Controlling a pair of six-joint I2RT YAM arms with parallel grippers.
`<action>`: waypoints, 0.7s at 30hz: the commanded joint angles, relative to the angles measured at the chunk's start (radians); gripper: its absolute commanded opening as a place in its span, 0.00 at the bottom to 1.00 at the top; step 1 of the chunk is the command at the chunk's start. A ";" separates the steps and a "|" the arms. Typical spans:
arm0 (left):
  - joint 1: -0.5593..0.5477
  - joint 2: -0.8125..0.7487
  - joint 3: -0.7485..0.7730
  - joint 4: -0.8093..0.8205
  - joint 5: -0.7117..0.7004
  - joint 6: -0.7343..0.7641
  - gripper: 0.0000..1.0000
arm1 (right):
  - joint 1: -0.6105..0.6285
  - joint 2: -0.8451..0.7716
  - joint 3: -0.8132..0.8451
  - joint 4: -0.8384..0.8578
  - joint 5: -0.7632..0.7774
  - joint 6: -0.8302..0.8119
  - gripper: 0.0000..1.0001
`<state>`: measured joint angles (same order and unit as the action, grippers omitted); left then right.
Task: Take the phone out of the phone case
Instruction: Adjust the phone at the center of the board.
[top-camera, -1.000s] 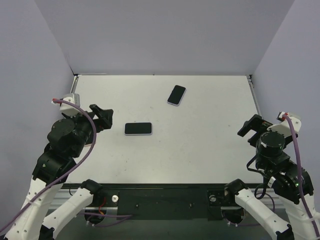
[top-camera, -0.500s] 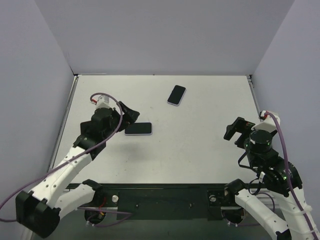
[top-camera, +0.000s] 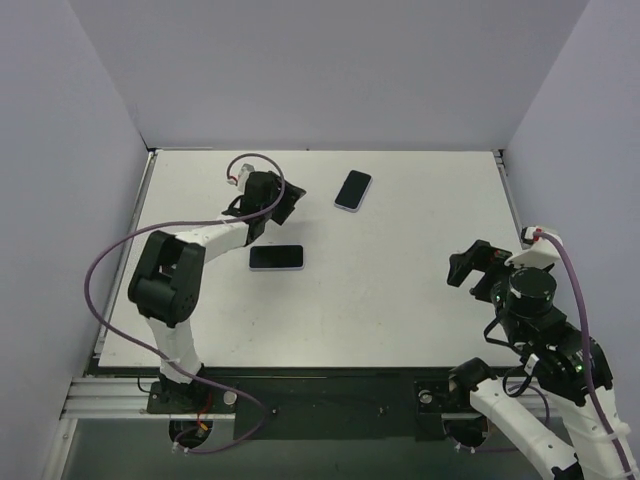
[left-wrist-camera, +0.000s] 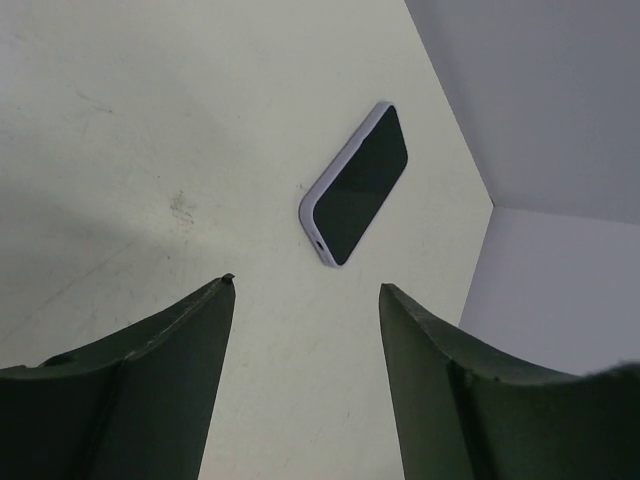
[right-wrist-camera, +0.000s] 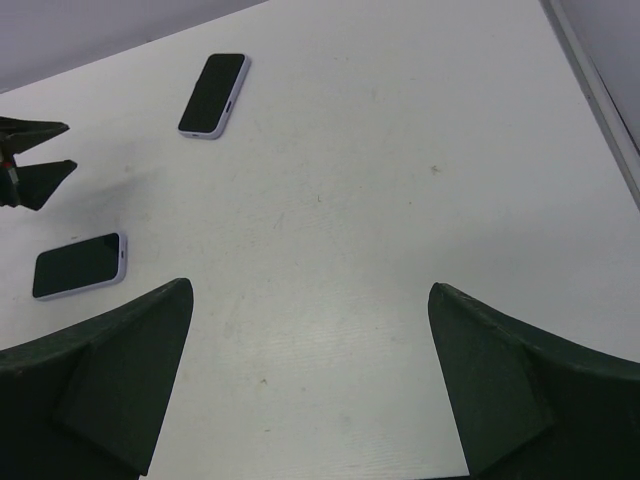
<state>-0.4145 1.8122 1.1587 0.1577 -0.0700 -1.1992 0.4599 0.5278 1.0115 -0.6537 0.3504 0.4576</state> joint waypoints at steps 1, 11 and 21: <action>0.016 0.168 0.117 0.068 0.009 -0.161 0.68 | 0.006 -0.022 0.052 -0.015 0.044 -0.040 0.98; -0.053 0.196 0.102 -0.085 -0.056 -0.132 0.59 | 0.006 -0.063 0.064 -0.055 0.055 -0.050 0.98; -0.090 0.067 0.036 -0.336 -0.148 0.101 0.55 | 0.006 -0.084 0.059 -0.063 0.073 -0.016 0.97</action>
<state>-0.4908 1.9728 1.2007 -0.0357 -0.1345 -1.2385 0.4599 0.4397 1.0588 -0.7174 0.3897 0.4271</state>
